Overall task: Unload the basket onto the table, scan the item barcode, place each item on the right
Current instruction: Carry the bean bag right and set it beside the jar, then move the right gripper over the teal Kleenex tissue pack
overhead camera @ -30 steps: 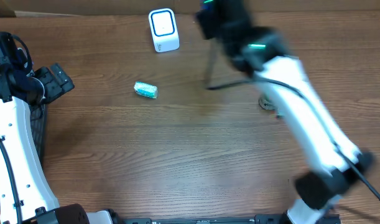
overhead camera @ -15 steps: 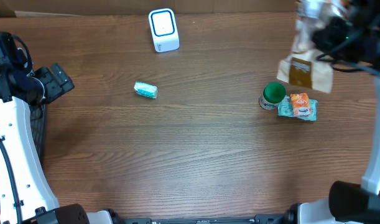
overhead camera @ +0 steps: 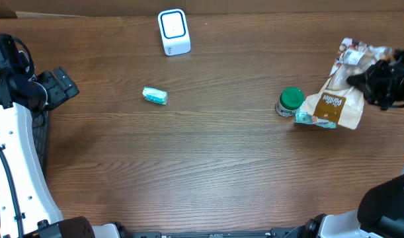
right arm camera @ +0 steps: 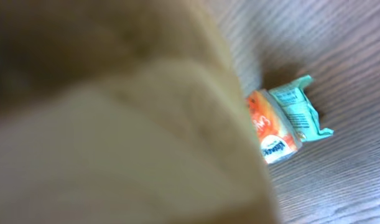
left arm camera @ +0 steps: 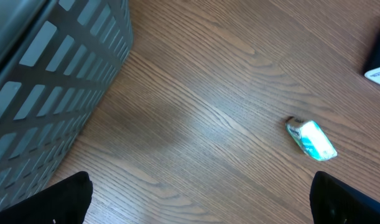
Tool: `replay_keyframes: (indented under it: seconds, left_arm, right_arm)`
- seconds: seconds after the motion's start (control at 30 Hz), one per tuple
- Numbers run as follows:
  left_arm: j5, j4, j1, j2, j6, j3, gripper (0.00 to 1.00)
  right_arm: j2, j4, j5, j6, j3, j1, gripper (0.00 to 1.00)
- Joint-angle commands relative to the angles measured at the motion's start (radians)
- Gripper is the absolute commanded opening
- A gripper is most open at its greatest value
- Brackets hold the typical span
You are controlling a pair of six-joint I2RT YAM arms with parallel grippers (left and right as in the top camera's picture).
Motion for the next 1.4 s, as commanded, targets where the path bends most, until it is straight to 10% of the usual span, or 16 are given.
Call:
replay_keyframes:
  seconds: [0.0, 0.53, 0.77, 1.37]
  left_arm:
    - [-0.009, 0.003, -0.001, 0.000, 0.018, 0.007, 0.99]
    - [-0.009, 0.003, -0.001, 0.000, 0.018, 0.007, 1.00]
    - [-0.009, 0.003, -0.001, 0.000, 0.018, 0.007, 1.00]
    - [-0.009, 0.003, -0.001, 0.000, 0.018, 0.007, 0.99]
  right_arm:
    - [0.003, 0.036, -0.030, 0.000, -0.053, -0.012, 0.04]
    - [0.051, 0.069, 0.050, -0.080, -0.172, -0.014, 0.05]
    - [0.081, 0.068, 0.057, -0.098, -0.173, -0.009, 0.57]
    - [0.081, -0.261, 0.217, -0.127, 0.196, -0.007, 0.64]
